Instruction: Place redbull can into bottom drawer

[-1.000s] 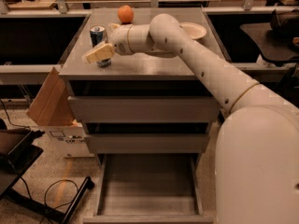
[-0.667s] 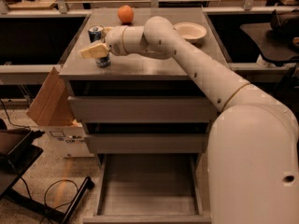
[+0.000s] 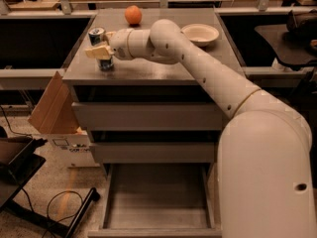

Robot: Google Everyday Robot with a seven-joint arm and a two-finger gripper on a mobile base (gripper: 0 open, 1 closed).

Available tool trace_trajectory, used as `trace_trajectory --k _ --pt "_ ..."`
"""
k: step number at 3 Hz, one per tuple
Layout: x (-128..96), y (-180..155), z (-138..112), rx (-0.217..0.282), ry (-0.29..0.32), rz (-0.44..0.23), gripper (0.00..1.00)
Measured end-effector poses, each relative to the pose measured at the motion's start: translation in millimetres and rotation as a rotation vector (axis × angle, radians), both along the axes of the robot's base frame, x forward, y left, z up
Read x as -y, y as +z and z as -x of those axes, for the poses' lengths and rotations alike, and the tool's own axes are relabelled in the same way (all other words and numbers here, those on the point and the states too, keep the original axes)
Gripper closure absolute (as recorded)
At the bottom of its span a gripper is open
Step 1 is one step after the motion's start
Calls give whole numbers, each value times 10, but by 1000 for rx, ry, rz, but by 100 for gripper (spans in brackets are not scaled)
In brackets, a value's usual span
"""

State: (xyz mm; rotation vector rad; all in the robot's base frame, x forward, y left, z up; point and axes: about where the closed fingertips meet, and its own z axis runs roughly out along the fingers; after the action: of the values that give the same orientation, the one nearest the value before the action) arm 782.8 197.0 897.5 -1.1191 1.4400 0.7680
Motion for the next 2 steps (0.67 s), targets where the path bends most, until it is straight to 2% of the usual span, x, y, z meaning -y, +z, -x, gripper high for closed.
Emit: trace_trajectory --k 1,2 --pt "-31 -9 9 -1 4 0 96" --pt "-138 6 31 -5 46 15 100"
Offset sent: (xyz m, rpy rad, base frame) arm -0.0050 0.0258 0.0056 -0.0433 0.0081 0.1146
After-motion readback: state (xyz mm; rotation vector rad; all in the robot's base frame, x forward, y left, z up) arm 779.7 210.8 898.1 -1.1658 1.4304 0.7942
